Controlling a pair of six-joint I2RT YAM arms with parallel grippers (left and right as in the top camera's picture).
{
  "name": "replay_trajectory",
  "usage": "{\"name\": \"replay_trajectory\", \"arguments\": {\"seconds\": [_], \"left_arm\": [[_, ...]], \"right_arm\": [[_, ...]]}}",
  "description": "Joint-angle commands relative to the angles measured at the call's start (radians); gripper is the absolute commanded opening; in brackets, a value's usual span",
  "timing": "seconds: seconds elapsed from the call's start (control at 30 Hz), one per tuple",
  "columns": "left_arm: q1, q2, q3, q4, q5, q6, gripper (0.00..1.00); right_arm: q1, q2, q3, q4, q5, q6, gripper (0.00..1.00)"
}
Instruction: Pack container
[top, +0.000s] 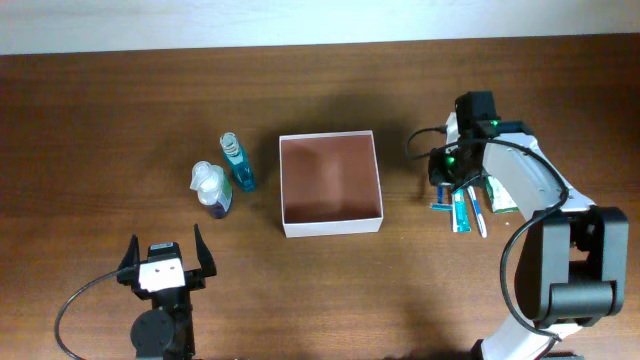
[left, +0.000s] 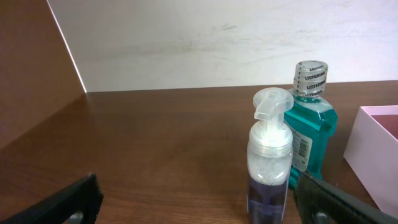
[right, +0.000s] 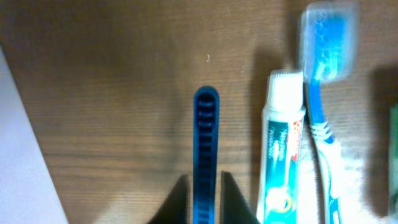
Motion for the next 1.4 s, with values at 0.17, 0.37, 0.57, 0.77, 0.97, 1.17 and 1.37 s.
{"name": "replay_trajectory", "arguments": {"seconds": [0.17, 0.37, 0.57, 0.77, 0.97, 1.17, 1.37], "left_arm": [[0.004, -0.01, -0.008, 0.006, 0.011, 0.016, 0.99], [0.004, -0.01, -0.008, 0.006, 0.011, 0.016, 0.99], [0.004, -0.01, -0.008, 0.006, 0.011, 0.016, 0.99], [0.004, -0.01, -0.008, 0.006, 0.011, 0.016, 0.99], [0.004, -0.01, -0.008, 0.006, 0.011, 0.017, 0.99], [0.004, -0.01, -0.008, 0.006, 0.011, 0.016, 0.99], [0.004, -0.01, -0.008, 0.006, 0.011, 0.016, 0.99]], "right_arm": [[0.001, -0.006, 0.015, 0.005, 0.013, -0.003, 0.68], [0.001, -0.006, 0.015, 0.007, 0.068, -0.003, 0.68], [0.001, -0.006, 0.014, -0.023, 0.2, -0.003, 0.7], [0.001, -0.005, -0.028, 0.018, 0.223, -0.003, 0.73], [0.001, -0.005, -0.101, 0.08, 0.222, -0.003, 0.75], [0.001, -0.003, -0.124, 0.093, 0.195, -0.002, 0.64], [0.001, -0.002, -0.165, 0.14, 0.193, -0.002, 0.64]]}}
